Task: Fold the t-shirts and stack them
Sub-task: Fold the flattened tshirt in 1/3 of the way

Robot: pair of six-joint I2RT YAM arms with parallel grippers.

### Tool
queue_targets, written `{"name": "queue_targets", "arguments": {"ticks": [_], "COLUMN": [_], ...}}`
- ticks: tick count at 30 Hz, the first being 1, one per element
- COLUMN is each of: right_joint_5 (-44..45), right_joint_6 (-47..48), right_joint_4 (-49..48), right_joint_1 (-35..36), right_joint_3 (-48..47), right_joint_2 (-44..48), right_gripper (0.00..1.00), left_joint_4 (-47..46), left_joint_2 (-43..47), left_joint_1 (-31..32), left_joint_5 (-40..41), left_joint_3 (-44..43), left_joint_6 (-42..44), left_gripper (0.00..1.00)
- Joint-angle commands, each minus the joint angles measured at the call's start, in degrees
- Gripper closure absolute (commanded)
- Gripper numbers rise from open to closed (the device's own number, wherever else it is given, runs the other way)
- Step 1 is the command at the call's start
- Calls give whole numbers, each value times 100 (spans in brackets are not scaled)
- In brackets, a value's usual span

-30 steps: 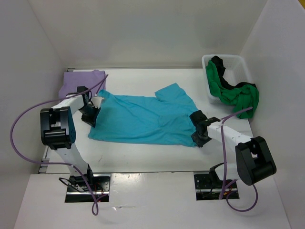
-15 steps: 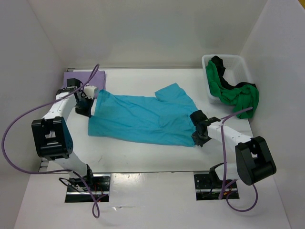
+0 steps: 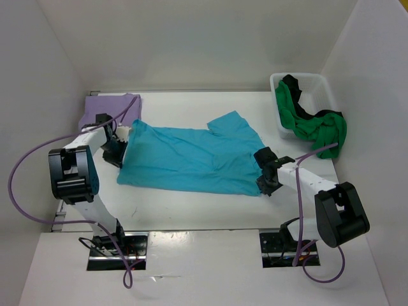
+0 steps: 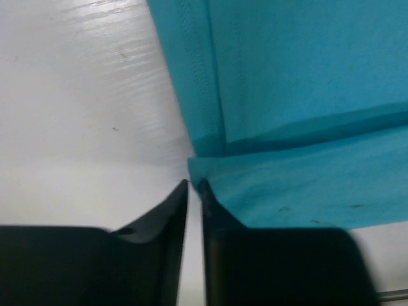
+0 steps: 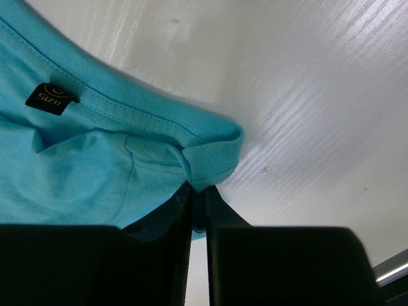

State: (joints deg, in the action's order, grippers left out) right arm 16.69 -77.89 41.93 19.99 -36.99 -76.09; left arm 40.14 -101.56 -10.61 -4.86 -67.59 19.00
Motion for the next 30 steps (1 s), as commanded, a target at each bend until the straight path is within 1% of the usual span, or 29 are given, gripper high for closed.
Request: {"name": "queue_targets", "arguments": {"ticks": [1,2,3,4,5,6,9,10,12,14,15,17,18,20,21,22,23,26,29,30], "right_joint_5": [159,159,159,159,212,212,212,212,212,212,212,212,212,212,160,159,159,159,28,28], "right_joint_6": [-25,-25,-25,-25,-25,-25,-25,-25,-25,-25,-25,-25,-86,-86,-86,-138,-139,-192,-253,-332], "right_joint_4": [8,8,8,8,8,8,8,8,8,8,60,61,61,61,113,113,113,253,464,535], "right_joint_1": [-56,-56,-56,-56,-56,-56,-56,-56,-56,-56,-56,-56,-56,-56,-56,-109,-109,-109,-109,-109], "right_joint_3": [-89,-89,-89,-89,-89,-89,-89,-89,-89,-89,-89,-89,-89,-89,-89,-89,-89,-89,-89,-89], "right_joint_2": [-99,-99,-99,-99,-99,-99,-37,-37,25,25,25,25,25,86,86,86,86,148,454,560], "right_gripper": [85,69,60,56,47,47,47,49,54,57,63,72,83,94,99,100,100,100,100,100], "left_joint_4": [-164,-95,-7,55,177,239,529,591,591,591,591,522,425,355,354,354,354,477,775,854], "left_joint_2": [135,197,259,407,487,627,742,743,576,331,173,14,-143,-294,-425,-478,-479,-453,-32,239], "left_joint_1": [-169,-169,-222,-274,-275,-275,-275,-275,-275,-275,-275,-135,-65,41,103,103,155,156,156,156], "left_joint_5": [179,179,126,126,126,65,-119,-285,-349,-436,-524,-595,-534,-472,-472,-419,-419,-262,-130,-51], "left_joint_3": [-17,35,36,88,175,228,545,624,773,774,722,721,721,721,721,721,721,783,835,835], "left_joint_6": [-143,-143,-82,-12,41,155,427,429,499,446,446,393,324,323,323,323,393,656,841,937], "left_gripper": [72,64,54,51,48,45,43,43,43,43,43,43,43,57,67,81,100,100,100,100]}}
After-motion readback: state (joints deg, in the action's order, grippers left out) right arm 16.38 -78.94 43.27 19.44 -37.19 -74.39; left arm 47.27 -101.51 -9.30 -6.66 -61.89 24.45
